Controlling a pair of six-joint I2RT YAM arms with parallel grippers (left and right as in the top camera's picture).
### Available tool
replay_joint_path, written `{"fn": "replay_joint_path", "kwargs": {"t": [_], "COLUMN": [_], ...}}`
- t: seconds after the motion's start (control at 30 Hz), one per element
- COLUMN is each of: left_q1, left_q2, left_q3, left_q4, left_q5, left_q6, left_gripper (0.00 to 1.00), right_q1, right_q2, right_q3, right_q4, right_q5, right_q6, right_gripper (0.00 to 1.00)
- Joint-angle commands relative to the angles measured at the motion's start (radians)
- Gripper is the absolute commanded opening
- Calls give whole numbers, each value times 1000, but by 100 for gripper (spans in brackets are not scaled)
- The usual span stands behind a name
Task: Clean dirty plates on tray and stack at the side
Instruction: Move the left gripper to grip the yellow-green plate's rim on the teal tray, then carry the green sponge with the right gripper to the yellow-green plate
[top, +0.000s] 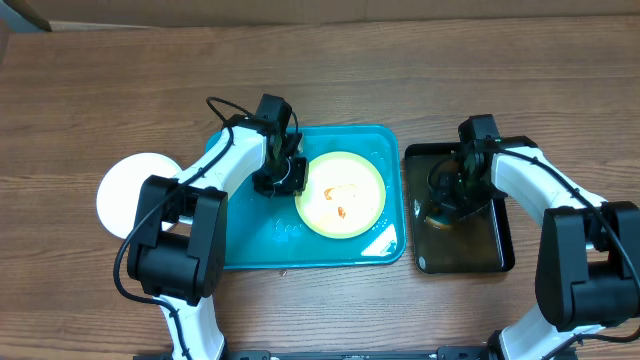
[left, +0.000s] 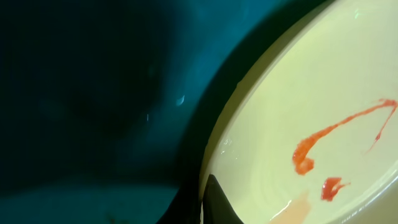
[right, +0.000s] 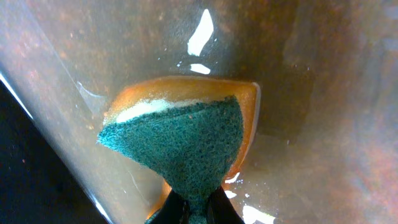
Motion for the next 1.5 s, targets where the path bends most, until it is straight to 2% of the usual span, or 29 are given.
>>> {"fn": "replay_joint_path", "kwargs": {"t": [0.0,0.13,0.23,0.37,0.63,0.73,0.97,1.17,1.23,1.47], "left_q1": [1,-11,-11,-9,-10,-10,-17,-17,-23,-45], "left_q2": [15,15,15,15,15,15,15,15,15,15], "left_q3": [-18,-18,-18,-18,-18,-18,-18,-18,-18,-18], "left_q4": [-62,-79,-97,-103,-98,-101,-97,-97,-97,-101], "left_q5": [-36,-36,-36,-37,-36,-36,-36,-32,-32,-32], "left_q6": [0,0,0,0,0,0,0,0,0,0], "left_gripper": [4,4,4,4,4,4,5,4,4,4], "right_q1": [-3,-4,-3,-2,-2,-2,12,166,257,516], "right_q2": [33,23,10,12,12,10,-61,-229,-234,-157], "right_q3": [-15,182,280,213,-89,-77,102,156,155,153], "right_q4": [-66,-235,-299,-255,37,26,-158,-153,-106,115], "right_q5": [-25,-39,-39,-35,-39,-39,-39,-48,-74,-72], "right_q6": [-40,-43,-43,-43,-39,-40,-74,-73,-59,125], "right_gripper": [4,4,4,4,4,4,4,4,4,4]}}
